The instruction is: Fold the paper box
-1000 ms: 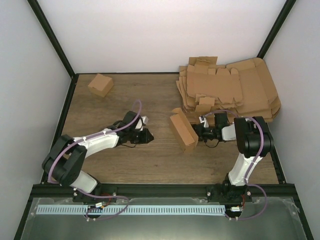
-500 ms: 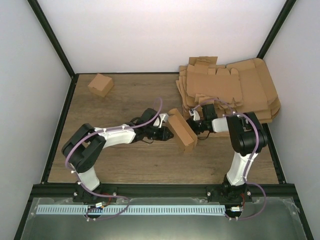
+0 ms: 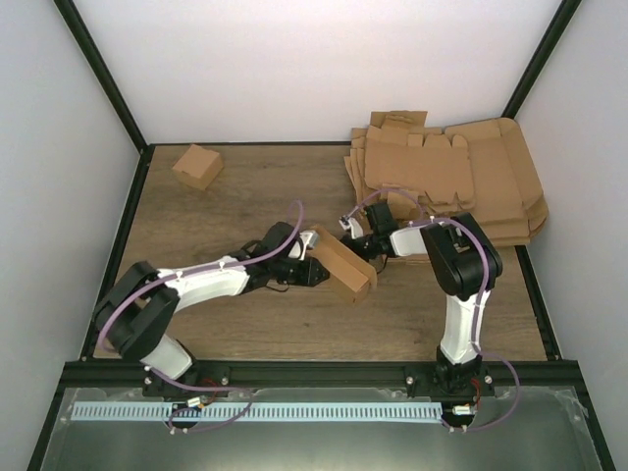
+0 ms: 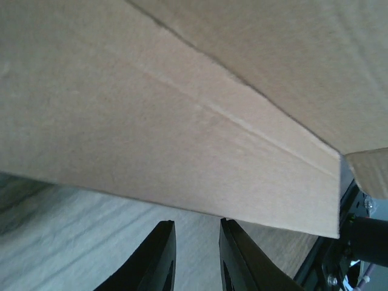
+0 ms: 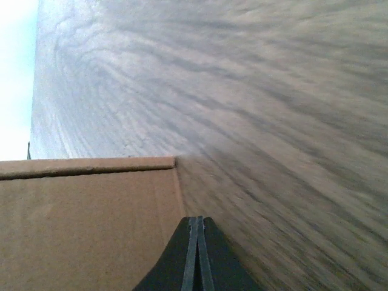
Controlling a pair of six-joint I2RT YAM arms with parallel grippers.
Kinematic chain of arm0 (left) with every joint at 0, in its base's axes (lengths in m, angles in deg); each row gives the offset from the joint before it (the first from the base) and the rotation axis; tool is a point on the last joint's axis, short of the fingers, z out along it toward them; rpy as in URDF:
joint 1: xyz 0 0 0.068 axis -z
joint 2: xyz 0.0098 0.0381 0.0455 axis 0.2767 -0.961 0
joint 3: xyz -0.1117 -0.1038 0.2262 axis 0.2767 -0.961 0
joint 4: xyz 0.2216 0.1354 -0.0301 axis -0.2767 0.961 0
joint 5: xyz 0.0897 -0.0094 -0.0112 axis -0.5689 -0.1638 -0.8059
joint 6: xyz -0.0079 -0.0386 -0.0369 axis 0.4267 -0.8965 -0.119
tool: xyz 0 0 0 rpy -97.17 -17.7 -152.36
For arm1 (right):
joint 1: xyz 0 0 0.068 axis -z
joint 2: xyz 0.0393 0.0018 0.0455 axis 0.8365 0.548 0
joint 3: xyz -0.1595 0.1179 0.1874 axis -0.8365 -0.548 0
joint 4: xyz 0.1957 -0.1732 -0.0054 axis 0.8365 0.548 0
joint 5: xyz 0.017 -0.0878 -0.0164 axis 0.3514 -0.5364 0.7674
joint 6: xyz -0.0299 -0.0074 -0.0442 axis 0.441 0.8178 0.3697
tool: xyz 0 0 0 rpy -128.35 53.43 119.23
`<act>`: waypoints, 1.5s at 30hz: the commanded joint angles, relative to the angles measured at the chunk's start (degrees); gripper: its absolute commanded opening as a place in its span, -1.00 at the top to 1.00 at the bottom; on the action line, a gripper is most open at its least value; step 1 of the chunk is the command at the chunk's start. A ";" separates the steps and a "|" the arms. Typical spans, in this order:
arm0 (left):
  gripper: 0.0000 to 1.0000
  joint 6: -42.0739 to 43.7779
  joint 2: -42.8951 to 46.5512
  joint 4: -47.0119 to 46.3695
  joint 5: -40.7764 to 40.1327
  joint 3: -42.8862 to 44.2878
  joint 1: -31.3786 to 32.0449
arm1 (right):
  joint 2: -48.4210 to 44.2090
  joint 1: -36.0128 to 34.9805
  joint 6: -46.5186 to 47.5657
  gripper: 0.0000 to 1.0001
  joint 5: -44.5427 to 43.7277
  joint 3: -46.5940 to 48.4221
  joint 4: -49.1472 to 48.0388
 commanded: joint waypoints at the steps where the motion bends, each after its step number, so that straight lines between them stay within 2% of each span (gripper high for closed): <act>1: 0.55 -0.82 6.96 3.40 -2.65 -2.61 0.31 | 2.85 -2.76 2.83 0.99 2.19 2.49 1.86; 5: 0.47 1.71 11.44 11.22 -3.66 -2.48 0.29 | 4.73 -3.99 3.76 0.99 2.07 4.55 2.29; 10: 0.45 5.62 17.78 22.25 -8.68 0.08 0.10 | 5.54 -4.02 4.39 0.99 -5.27 7.70 5.24; 13: 0.28 8.74 19.97 28.41 -9.83 3.45 -2.51 | 4.89 -4.02 5.63 0.98 -9.54 10.32 8.62; 19: 0.19 15.46 18.82 32.95 -9.11 9.24 -10.93 | -0.59 -2.83 6.95 0.92 -17.87 12.78 13.67; 22: 0.03 17.88 15.13 31.89 -7.88 11.75 -13.97 | -5.50 -1.95 6.87 0.81 -22.36 12.07 15.93; 25: -0.02 21.25 10.09 31.69 -9.40 16.49 -14.48 | -11.25 -1.84 6.47 0.69 -26.91 10.62 18.67; 28: -0.05 24.62 6.47 30.49 -8.30 19.87 -14.49 | -17.54 -1.88 5.79 0.47 -29.54 8.88 21.88; 31: -0.11 27.89 3.69 30.03 -6.27 22.50 -14.47 | -25.29 -2.00 5.31 -0.05 -31.23 7.13 25.41; 35: -0.17 32.40 0.86 29.76 -3.91 24.21 -14.41 | -33.14 -3.55 5.87 -0.52 -31.68 6.35 29.28; 37: -0.17 33.80 -0.14 29.56 -3.09 24.87 -14.39 | -36.07 -5.30 6.57 -0.88 -31.46 6.42 30.50; 38: -0.16 35.30 -1.41 28.86 -1.51 25.40 -14.39 | -39.26 -7.64 7.16 -1.00 -31.85 6.08 31.21; 42: -0.07 35.72 -3.54 28.97 -0.94 26.00 -14.30 | -41.52 -10.94 8.27 -1.00 -35.30 5.47 33.30; 45: 0.10 35.98 -5.13 29.98 -0.77 26.92 -14.15 | -41.04 -13.33 8.13 -1.00 -37.45 5.33 36.31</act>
